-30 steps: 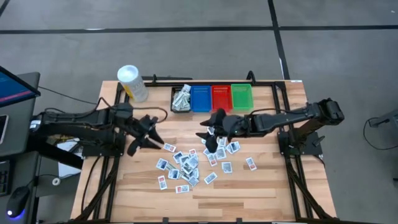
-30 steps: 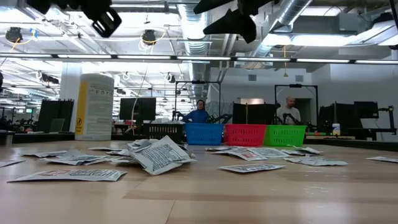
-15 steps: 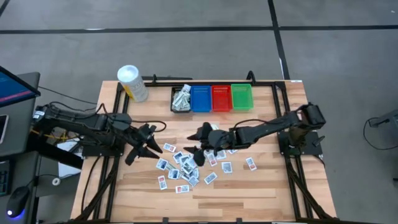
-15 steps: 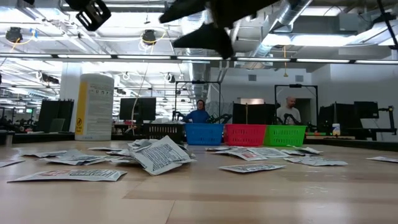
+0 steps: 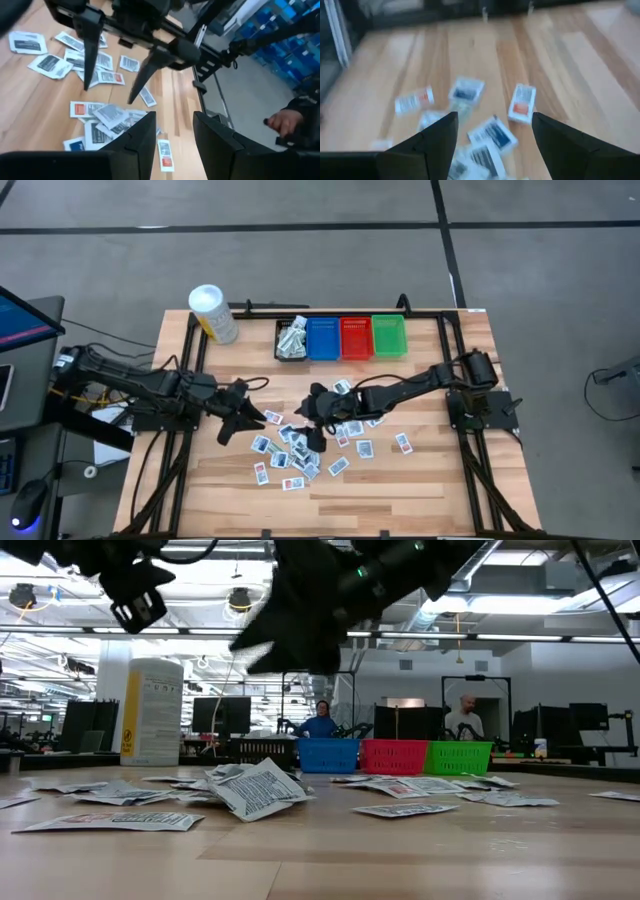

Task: Pick & Place First Aid Supplies
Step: Put the green bandage pack in the black bin

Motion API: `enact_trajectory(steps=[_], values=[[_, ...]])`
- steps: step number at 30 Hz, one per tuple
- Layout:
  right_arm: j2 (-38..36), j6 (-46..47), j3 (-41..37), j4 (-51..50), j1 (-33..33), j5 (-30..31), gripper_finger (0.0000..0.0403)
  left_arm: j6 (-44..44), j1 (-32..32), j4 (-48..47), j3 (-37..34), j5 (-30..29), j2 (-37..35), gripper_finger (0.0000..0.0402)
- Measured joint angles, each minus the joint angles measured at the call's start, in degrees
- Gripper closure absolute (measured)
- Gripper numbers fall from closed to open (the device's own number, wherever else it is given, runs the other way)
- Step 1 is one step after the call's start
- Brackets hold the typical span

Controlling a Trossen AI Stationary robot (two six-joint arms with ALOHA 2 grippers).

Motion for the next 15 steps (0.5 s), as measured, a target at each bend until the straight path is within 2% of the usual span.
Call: enact_trajectory(steps=[3, 7, 15], values=[[1.43, -3.67, -0.02, 0.55, -0.04, -1.17, 0.0154, -1.98, -1.23, 3.55, -2.45, -2.07, -0.02, 0.0271], [3.11, -3.81, 0.11, -0.95, -0.86, -1.19, 0.0154, -4.53, -2.50, 8.41, -5.02, -3.72, -0.05, 0.0271], [6.64, -4.43, 0.29, -5.79, -1.62, -1.12, 0.0154, -6.01, -3.97, 10.35, -5.94, -7.12, 0.04, 0.0271]])
